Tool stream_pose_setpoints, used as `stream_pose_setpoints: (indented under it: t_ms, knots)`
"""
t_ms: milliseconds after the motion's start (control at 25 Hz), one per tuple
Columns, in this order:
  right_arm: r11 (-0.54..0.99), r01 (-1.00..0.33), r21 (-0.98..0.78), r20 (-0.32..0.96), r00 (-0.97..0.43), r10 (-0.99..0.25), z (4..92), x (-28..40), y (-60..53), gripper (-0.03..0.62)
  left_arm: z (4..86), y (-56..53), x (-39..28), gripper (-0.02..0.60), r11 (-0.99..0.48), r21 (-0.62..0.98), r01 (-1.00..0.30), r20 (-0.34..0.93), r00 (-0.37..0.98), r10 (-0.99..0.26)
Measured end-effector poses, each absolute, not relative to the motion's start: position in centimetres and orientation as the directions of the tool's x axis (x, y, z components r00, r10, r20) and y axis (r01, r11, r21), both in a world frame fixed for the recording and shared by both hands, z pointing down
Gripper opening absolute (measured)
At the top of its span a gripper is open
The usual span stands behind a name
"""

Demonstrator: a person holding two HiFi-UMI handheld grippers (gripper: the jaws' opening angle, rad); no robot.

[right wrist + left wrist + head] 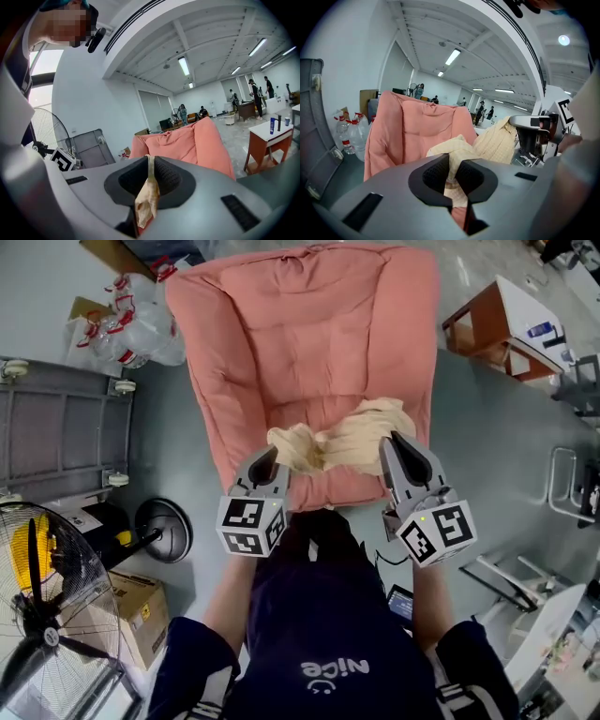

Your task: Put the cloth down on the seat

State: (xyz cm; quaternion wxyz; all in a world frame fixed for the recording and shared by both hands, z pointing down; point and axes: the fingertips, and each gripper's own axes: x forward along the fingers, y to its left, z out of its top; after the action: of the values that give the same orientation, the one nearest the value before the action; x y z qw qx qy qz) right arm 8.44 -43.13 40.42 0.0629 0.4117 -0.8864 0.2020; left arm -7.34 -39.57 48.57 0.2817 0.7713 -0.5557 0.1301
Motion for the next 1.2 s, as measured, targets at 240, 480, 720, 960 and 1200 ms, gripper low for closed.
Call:
stream_pose_setpoints:
  t_ms: [240,480,720,960,1200]
  knots:
    - [0.518,-0.775,-0.363,0.343,-0.628,-0.699,46.2,7.8,-45.1,0.067,53.1,-41.3,-7.7,0.043,-0.197,0.304,-0.932,0.559,0.342,-0.755]
    - [0.430,-0.807,-0.405,0.451,-0.585,-0.674,55.7,7.7,-47.2,0.067,60.1,-43.4,-8.4,0.041,-0.149,0.329,-0.932,0.606,0.330,-0.724]
    - [0.356,-0.826,-0.438,0.497,-0.552,-0.669,61.9,7.8,-47.2,0.067,65.3,-43.4,-8.2,0.042,-0.133,0.343,-0.930,0.653,0.337,-0.678]
    - [0.299,-0.832,-0.467,0.539,-0.536,-0.650,68.0,8.6,-47.6,0.067,71.0,-43.5,-7.4,0.041,-0.114,0.329,-0.937,0.709,0.325,-0.626]
    - [0.244,-0.831,-0.499,0.582,-0.530,-0.617,73.6,8.3,-48.1,0.067,74.7,-44.4,-7.5,0.042,-0.086,0.327,-0.941,0.730,0.309,-0.610]
